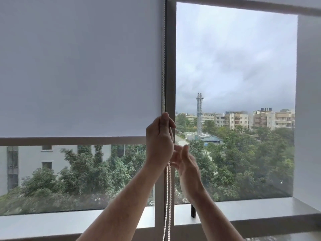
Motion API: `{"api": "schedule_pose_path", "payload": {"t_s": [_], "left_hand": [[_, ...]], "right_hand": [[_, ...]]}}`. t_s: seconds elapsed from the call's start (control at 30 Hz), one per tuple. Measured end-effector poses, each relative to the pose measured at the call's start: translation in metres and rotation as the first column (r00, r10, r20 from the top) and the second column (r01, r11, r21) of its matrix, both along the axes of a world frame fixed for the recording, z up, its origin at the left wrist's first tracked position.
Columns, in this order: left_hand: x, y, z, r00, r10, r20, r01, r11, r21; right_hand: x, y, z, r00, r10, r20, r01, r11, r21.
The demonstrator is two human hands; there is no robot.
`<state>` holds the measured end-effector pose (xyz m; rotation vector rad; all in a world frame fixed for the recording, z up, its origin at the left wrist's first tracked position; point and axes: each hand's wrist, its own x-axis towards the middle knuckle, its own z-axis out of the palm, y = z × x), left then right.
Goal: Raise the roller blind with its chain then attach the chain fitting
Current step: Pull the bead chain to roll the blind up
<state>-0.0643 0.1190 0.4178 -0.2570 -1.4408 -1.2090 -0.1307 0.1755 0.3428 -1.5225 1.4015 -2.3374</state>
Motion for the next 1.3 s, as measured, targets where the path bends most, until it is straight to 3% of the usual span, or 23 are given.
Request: {"api": "schedule_pose_path", "payload": {"t_s": [0.17,0.47,0.63,0.73,0.87,0.97,1.1,1.3], "left_hand": [[-0.003,0.001,-0.039,0.996,0.069,0.05,-0.068,0.998,-0.012],[-0.004,0.005,-0.096,0.992,0.008,0.128,-0.013,0.999,0.04],[-0.002,0.002,-0.116,0.987,-0.057,0.148,0.052,0.998,0.041],[-0.003,-0.009,-0.132,0.976,-0.126,0.18,0.121,0.992,0.036],[-0.008,-0.021,-0.143,0.973,0.011,0.232,-0.007,1.0,-0.018],[-0.011,-0.026,-0.114,0.977,0.112,0.179,-0.105,0.993,-0.045],[-0.004,-0.031,-0.036,0.997,-0.014,0.08,0.013,1.0,0.015],[0.007,-0.014,0.061,0.995,-0.057,0.083,0.071,0.983,-0.171]], "right_hand": [[0.001,0.007,0.075,0.993,-0.071,-0.09,0.07,0.997,-0.014],[0.033,-0.005,0.145,0.973,0.223,0.062,-0.22,0.974,-0.057],[0.038,-0.016,0.118,0.998,-0.015,-0.065,0.004,0.984,-0.178],[0.036,-0.02,0.092,0.989,-0.081,-0.123,0.051,0.971,-0.232],[0.031,-0.026,0.06,0.989,-0.103,-0.106,0.077,0.971,-0.227],[0.028,-0.03,0.037,0.972,-0.191,-0.136,0.158,0.962,-0.223],[0.026,-0.031,0.016,0.977,-0.181,-0.116,0.154,0.966,-0.209],[0.019,-0.03,-0.005,0.962,-0.243,-0.124,0.226,0.964,-0.138]]}}
